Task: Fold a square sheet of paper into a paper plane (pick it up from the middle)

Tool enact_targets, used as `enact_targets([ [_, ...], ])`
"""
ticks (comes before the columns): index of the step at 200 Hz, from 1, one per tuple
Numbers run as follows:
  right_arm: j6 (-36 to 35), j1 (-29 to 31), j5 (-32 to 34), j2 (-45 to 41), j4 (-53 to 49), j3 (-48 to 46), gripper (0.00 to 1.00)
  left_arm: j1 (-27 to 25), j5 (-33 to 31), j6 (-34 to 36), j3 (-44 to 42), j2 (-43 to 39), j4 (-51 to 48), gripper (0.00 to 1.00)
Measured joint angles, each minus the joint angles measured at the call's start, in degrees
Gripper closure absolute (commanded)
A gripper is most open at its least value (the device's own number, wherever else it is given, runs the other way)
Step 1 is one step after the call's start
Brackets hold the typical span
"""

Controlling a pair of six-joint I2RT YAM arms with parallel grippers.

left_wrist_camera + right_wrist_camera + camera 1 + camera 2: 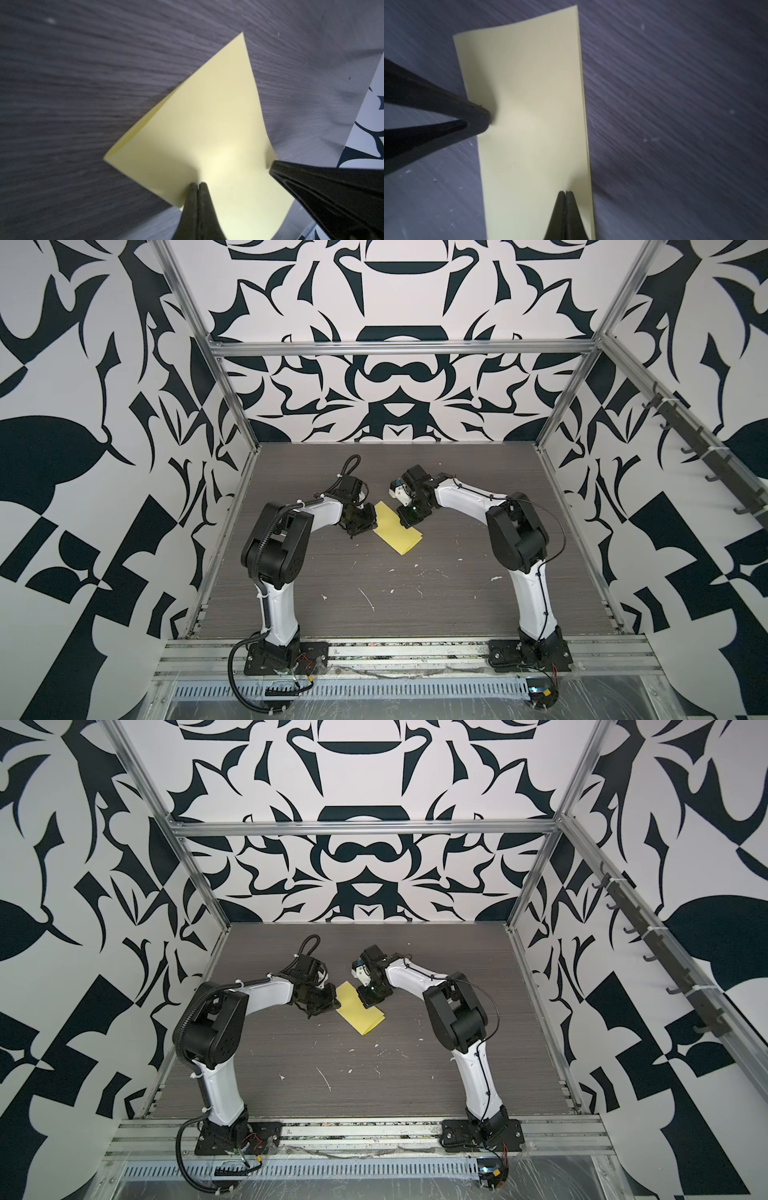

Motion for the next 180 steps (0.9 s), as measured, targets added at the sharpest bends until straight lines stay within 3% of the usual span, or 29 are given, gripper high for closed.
enact_targets([
  [42, 22.25, 4.94, -1.14, -10.08, 7.30, -10.62, 0.96, 0.00, -0.15, -0.02, -0.52, -0.13, 0.63, 1.00],
  [72, 32.20, 9.46, -1.18, -10.67, 12.52, -14.80, 0.98, 0.00, -0.11, -0.04, -0.98, -0.28, 1.36, 1.00],
  [125, 39.30, 9.53, 0.13, -8.24, 15.50, -14.62, 1.00, 0.00, -0.11, -0.07, -2.03, -0.68, 2.78, 1.00],
  [180, 41.55, 9.44, 0.09, -4.07, 16.63, -12.90, 1.00, 0.00, -0.13, -0.28, -2.40, -0.87, 3.26, 1.00],
])
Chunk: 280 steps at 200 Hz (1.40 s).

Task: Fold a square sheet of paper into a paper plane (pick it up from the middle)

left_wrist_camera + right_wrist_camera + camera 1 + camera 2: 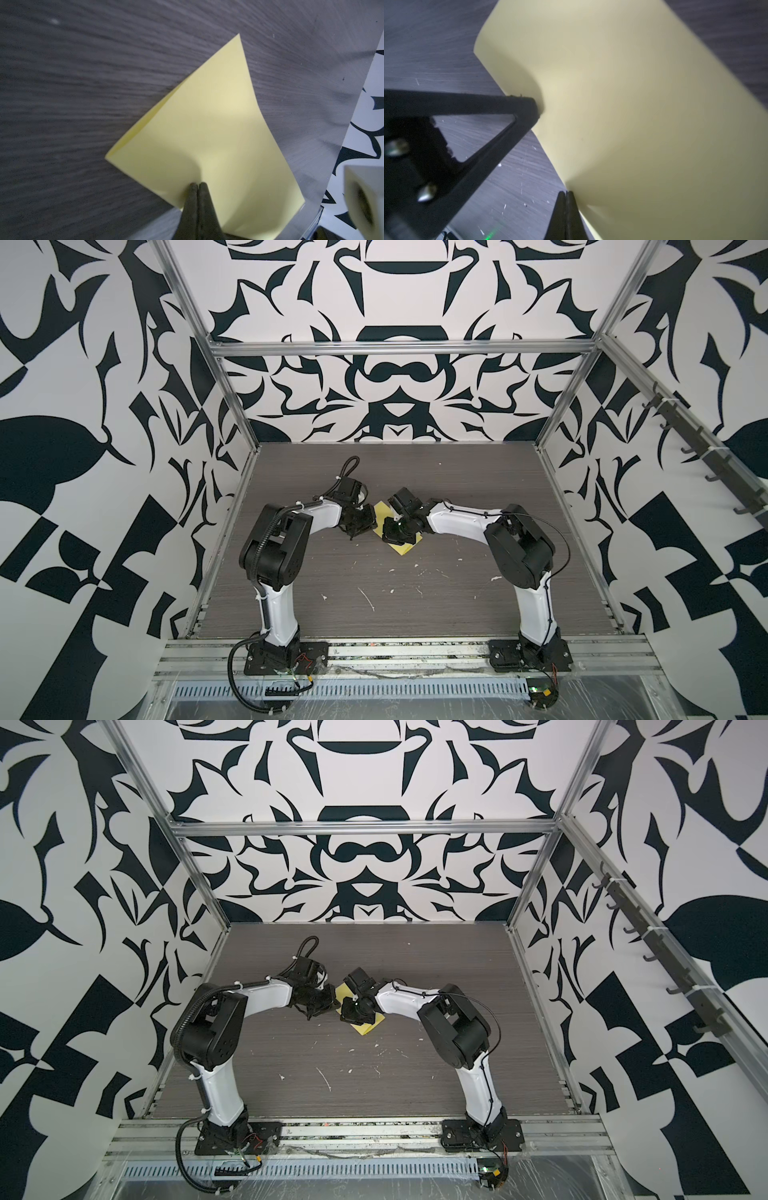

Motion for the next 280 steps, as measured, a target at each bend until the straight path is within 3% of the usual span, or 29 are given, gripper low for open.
enact_targets([
  [112, 0.98, -0.02, 0.85, 1.36, 0.57, 1.07, 1.00, 0.00, 0.00, -0.15, -0.07, -0.02, 0.11, 1.00],
  [280, 0.24, -0.13, 0.92, -8.33, -1.90, -11.58, 1.00, -0.02, -0.46, -0.02, -0.15, -0.24, 0.17, 1.00],
])
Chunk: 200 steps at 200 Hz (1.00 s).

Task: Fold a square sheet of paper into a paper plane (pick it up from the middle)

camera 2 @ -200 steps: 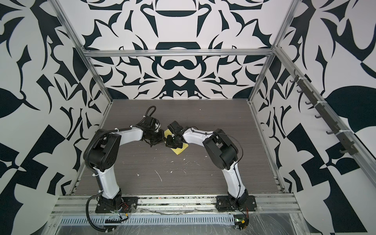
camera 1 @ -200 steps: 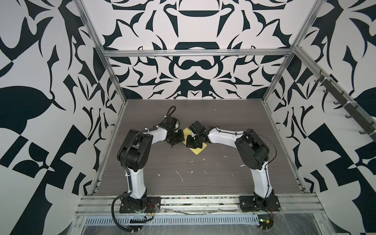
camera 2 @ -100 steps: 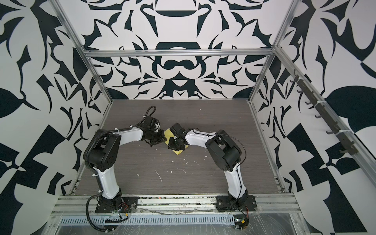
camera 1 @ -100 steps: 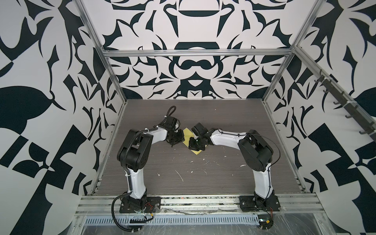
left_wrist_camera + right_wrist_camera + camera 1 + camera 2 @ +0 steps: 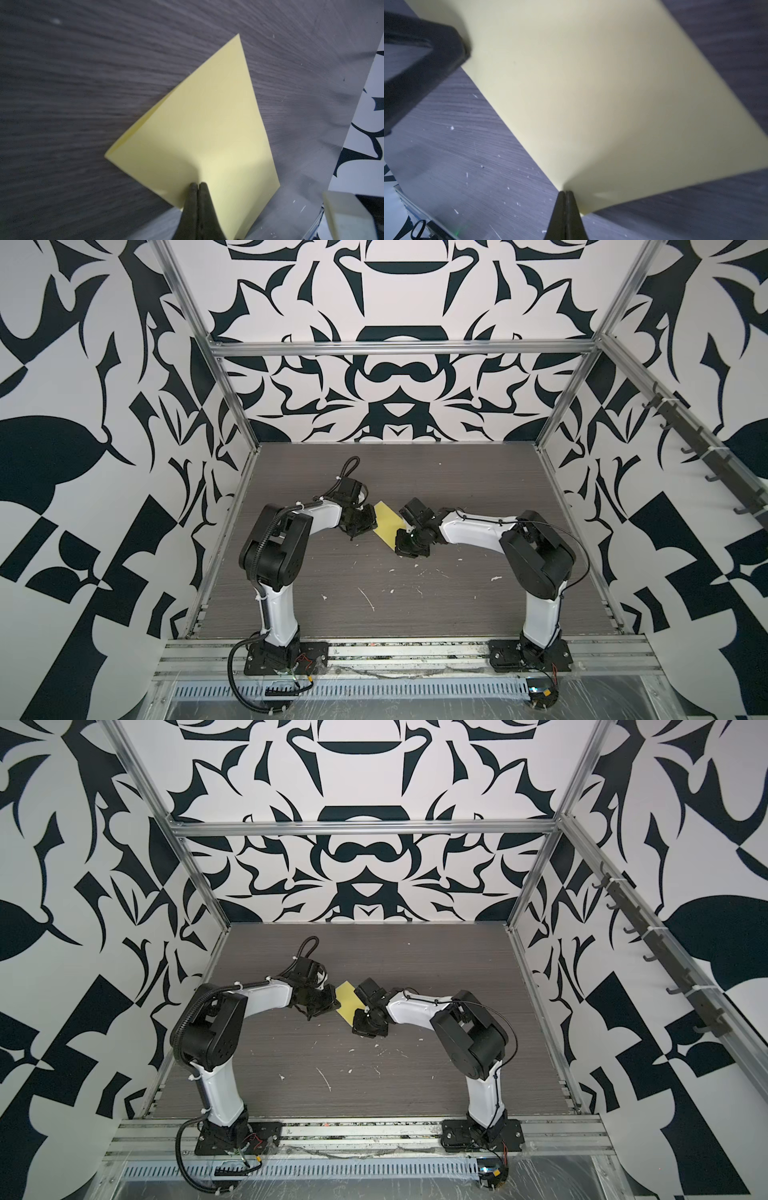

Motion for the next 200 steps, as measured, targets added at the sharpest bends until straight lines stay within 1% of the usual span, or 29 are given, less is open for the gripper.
enact_targets([
  [48, -2.49, -0.09, -0.55, -1.36, -0.17, 1.38, 1.00, 0.02, 0.55, 0.07, 0.00, -0.35, -0.68, 1.00],
  [92, -4.66, -0.20, -1.79, 4.76, 1.25, 9.86, 1.00, 0.00, 2.82, 0.02, -0.02, -3.48, -1.73, 0.98],
  [120, -5.44, -0.52, -2.43, 8.07, 1.57, 11.50, 1.00, 0.00, 3.65, 0.55, -0.13, -5.90, -1.66, 0.98],
  [167, -6.12, -1.03, -2.89, 9.09, 0.98, 11.74, 1.00, 0.00, 3.61, 2.89, -0.35, -5.31, -2.84, 0.99],
  [200, -6.62, -1.16, -3.10, 9.09, 0.87, 11.74, 1.00, -0.07, 2.99, 5.44, -0.07, -2.47, -4.98, 0.99],
])
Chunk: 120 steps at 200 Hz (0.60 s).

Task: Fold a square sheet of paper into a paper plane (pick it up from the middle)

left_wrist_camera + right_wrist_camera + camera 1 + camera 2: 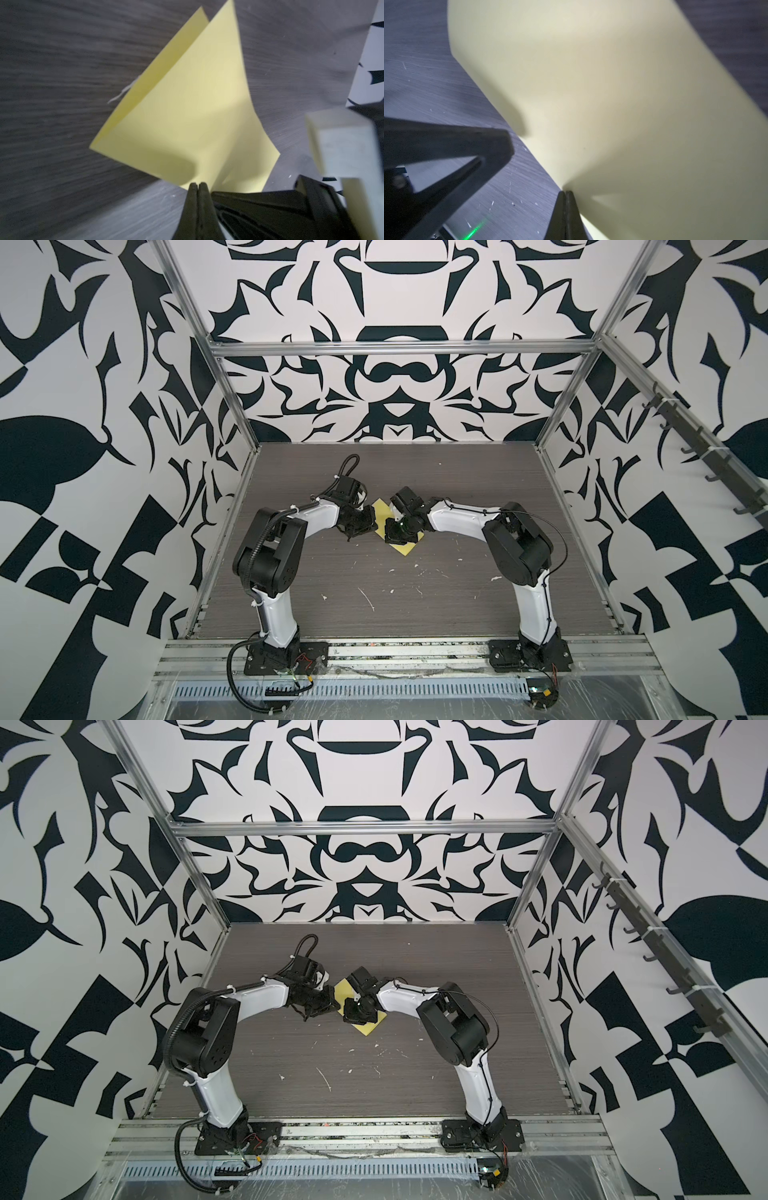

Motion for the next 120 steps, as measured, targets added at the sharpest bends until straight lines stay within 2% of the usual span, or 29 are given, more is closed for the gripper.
enact_targets([
  [120, -0.07, -0.46, -2.23, -0.04, 0.11, 0.00, 1.00, -0.26, -4.98, 3.30, 5.11, 3.48, -6.03, 1.00],
])
